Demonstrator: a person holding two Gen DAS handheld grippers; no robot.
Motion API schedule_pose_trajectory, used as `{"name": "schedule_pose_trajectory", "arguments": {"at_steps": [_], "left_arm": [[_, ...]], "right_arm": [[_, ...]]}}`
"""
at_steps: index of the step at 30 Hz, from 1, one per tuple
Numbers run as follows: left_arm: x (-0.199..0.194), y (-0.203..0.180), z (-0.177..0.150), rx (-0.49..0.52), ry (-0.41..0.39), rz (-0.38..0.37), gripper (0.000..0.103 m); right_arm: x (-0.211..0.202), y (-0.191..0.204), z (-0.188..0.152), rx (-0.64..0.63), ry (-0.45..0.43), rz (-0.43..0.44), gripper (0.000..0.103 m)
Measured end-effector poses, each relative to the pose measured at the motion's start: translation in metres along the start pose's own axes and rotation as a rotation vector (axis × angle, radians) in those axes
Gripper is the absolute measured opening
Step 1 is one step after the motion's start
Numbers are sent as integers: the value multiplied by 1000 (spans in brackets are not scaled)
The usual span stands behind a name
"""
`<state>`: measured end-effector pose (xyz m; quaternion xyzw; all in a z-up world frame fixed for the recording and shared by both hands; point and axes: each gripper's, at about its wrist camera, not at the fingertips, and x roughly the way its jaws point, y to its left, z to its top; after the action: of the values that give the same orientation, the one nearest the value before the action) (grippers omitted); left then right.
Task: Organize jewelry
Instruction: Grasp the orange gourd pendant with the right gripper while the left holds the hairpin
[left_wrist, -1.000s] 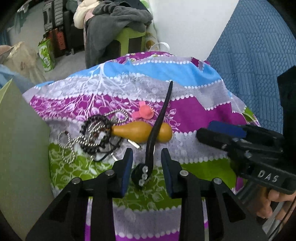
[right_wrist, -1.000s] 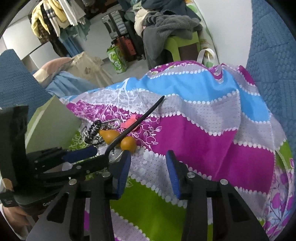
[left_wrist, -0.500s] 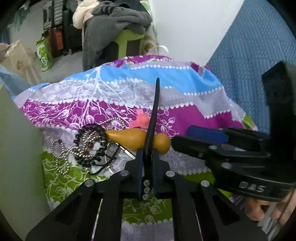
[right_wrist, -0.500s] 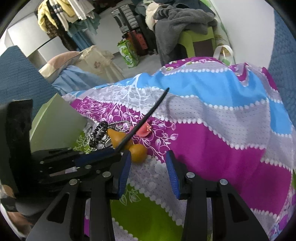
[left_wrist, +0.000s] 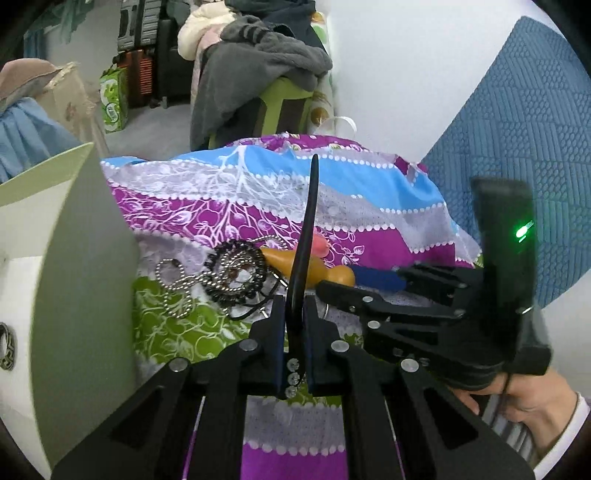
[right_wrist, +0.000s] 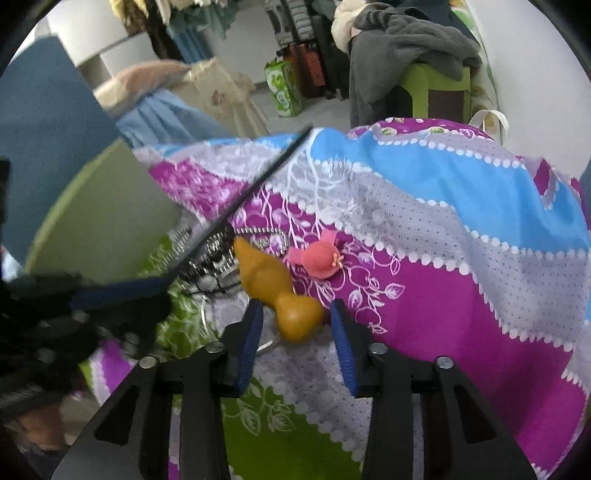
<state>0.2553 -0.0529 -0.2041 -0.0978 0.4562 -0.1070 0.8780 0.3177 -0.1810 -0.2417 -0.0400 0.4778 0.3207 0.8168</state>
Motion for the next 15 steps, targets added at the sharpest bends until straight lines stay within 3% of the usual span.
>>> {"name": "schedule_pose_trajectory", "arguments": {"at_steps": [4, 15], "left_arm": [[-8, 4, -5, -27, -7, 2, 9], [-23, 15, -34, -93, 14, 19, 9]], "right_arm": [[-5, -2, -4, 29, 4, 1, 25], [-39, 0, -47, 166, 46, -131, 25]]}}
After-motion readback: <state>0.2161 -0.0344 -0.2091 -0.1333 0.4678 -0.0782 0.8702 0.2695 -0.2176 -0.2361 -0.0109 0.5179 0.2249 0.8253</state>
